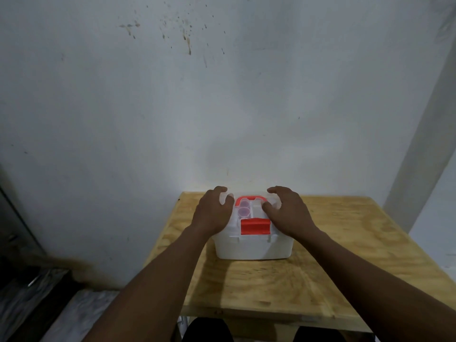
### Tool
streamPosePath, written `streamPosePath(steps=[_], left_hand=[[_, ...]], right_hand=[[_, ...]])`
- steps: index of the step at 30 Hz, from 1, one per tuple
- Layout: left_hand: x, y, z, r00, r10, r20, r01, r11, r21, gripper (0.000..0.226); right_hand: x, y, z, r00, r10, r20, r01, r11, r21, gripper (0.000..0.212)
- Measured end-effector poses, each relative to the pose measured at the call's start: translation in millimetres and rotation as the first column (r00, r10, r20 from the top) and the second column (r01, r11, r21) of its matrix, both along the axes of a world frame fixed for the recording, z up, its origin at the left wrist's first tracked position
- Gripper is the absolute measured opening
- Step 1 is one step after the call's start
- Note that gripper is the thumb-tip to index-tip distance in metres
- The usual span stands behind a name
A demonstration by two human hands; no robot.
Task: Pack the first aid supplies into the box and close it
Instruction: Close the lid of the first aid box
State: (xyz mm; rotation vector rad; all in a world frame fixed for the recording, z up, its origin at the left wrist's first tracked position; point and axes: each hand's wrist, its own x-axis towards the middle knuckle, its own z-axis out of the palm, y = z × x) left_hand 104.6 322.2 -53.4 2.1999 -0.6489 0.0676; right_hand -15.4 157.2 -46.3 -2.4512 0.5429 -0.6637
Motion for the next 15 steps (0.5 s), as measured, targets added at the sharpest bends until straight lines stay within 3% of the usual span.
streamPosePath(steps=[2,8,15], left_hand=[[0.2,0.3,-1.5,0.998,-0.021,0.059,0.019,0.999,0.028,0.045],[10.1,1.8,2.6,0.974,-0.166,-0.151,0.183,0.977,0.107,0.073],[14.0,1.3,3.1,0.969,-0.194,-0.152,0.217,0.965,0.149,0.081]], right_hand=[[-1.9,-1.2,2.0,0.998,0.047,-0.044,-0.048,0.998,-0.036,0.066],[-4.2,-4.5,8.0,0.978,0.149,-0.144,-0.162,0.983,-0.082,0.096],[-5.4,-16.4,10.0,0.917,0.222,-0.331,-0.278,0.952,-0.131,0.129]])
